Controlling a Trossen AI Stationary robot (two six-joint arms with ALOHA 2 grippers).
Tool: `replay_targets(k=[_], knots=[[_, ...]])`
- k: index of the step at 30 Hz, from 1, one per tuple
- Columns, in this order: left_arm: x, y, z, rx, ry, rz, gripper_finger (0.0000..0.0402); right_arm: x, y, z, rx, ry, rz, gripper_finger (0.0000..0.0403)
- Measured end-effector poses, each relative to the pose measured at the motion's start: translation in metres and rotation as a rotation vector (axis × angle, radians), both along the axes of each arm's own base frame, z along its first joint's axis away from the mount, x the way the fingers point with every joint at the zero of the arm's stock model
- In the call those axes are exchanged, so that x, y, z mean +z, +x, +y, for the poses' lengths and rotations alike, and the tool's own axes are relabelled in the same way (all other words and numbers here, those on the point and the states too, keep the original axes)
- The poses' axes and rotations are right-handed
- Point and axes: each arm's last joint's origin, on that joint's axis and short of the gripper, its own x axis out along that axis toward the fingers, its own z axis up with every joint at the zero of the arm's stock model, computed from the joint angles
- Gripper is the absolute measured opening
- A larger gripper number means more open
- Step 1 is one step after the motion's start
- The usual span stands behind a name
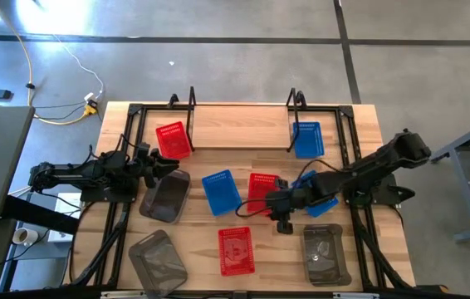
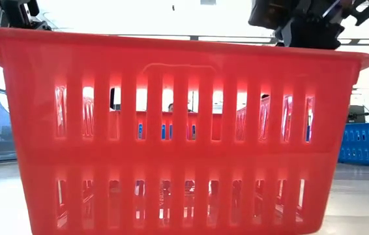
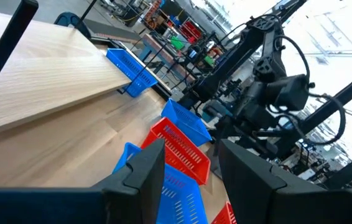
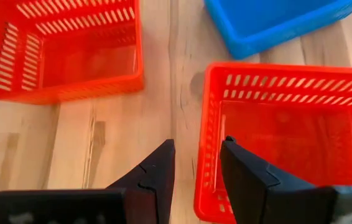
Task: Stack baskets on shelf by color
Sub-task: Put the middle right red bin on the shelf
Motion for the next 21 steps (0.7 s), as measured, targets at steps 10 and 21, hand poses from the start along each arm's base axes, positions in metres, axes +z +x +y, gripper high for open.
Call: replay_targets(k=[10,21], knots=[[0.0,0.0,0.0,0.001,0.0,0.0,0.0142,-0.019,0.01,0.004,0.009,0.005,0.027,0.0115],[0.0,0.0,0.0,0.002,0.0,0.0,0.0142,-0.038,0.016,0.005,0.004,-0.012,0.081,0.0102]])
